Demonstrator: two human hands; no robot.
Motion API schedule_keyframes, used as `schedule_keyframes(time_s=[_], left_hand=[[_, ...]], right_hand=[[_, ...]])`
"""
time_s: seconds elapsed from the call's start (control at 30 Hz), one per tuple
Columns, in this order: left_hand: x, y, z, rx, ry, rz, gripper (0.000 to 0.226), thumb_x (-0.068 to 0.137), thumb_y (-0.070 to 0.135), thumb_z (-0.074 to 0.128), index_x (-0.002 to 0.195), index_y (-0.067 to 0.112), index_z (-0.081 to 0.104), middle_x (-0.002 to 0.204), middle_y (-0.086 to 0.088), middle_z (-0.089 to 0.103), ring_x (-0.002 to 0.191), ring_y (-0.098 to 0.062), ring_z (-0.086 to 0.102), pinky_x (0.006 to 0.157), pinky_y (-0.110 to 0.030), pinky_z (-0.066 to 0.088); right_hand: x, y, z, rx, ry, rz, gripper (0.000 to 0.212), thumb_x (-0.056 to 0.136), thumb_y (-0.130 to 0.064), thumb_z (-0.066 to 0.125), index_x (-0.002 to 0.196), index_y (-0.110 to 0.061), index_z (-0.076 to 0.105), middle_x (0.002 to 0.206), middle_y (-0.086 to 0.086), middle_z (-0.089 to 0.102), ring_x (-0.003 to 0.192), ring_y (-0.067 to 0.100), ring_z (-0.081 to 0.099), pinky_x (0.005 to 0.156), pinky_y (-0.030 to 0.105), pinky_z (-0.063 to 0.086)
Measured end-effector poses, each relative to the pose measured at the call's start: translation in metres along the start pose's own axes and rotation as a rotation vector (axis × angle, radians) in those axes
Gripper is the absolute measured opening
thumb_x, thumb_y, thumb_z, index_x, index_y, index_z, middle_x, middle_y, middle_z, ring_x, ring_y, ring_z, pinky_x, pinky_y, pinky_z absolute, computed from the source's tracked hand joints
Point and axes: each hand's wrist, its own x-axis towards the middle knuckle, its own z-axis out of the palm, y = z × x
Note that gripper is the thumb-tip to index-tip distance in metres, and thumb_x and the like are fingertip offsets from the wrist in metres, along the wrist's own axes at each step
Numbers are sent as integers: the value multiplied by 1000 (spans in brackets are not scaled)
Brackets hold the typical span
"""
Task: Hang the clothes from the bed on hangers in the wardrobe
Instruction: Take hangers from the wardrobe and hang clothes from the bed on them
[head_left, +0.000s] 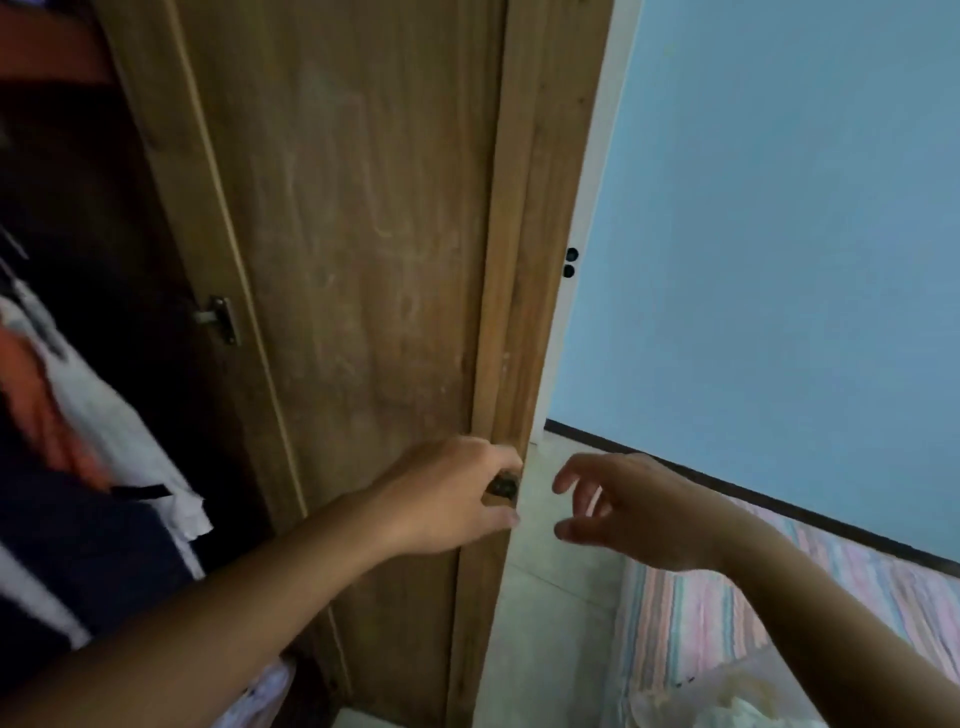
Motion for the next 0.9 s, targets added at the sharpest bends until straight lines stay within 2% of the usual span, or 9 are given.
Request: schedule_keyframes(time_s=[0.07,0.17,0.23,0.3,0.4,0.63,0.73,0.83,0.9], left_hand=[[-11,-15,-11,11,46,-99,53,88,49,65,137,37,47,137,13,53,116,-5,54,83,-21,44],[-26,-36,-25,60,88,-237,63,85,52,67,141,35,44,142,9,51,123,-11,52,97,-33,48],[-39,-46,-35,46,82,-324,65,86,51,67,144,33,42,143,7,50,125,-13,51,101,-35,47],[-52,-58,-45,36,85,-385,67,86,51,67,144,31,41,142,7,50,123,-12,52,99,-32,47],[-73,-78,-59,35,102,-451,64,86,50,67,142,30,44,136,9,53,109,-6,52,87,-24,45],[-120,-135,-99,104,152,-552,61,86,54,64,138,26,50,136,5,56,117,-12,56,97,-37,49],[-142,-161,-118,172,187,-610,66,87,55,63,143,22,47,138,2,55,121,-16,54,98,-36,47],[-165,-185,-139,220,257,-659,66,88,54,63,142,19,48,135,-2,57,120,-20,56,93,-32,47],[-179,-201,-151,193,288,-686,68,85,55,65,141,19,50,135,-4,57,122,-22,55,96,-35,47]], right_hand=[[14,-13,-2,8,0,-86,34,91,-42,67,122,-35,56,114,-16,62,100,4,61,93,26,54],[33,-36,-4,-8,1,-204,30,93,-38,67,121,-34,57,114,-16,62,99,3,61,88,22,53],[45,-52,-4,-43,1,-247,31,94,-38,66,123,-33,56,113,-14,63,99,5,61,87,23,53],[58,-69,-3,-69,15,-269,34,93,-40,66,124,-34,55,110,-14,63,100,7,62,89,27,53],[78,-97,1,-76,16,-296,39,92,-43,66,127,-34,52,108,-14,61,97,8,60,88,27,52],[124,-175,12,-79,-19,-357,42,91,-46,65,129,-35,49,107,-15,60,94,6,60,87,30,53],[143,-211,19,-92,3,-423,36,92,-44,65,124,-31,54,106,-13,62,90,8,62,82,31,55],[158,-250,23,-95,38,-490,23,94,-38,65,113,-26,61,106,-6,67,94,13,64,84,37,56],[167,-275,24,-66,43,-503,22,95,-35,64,113,-22,64,105,-3,68,97,15,64,86,38,55]])
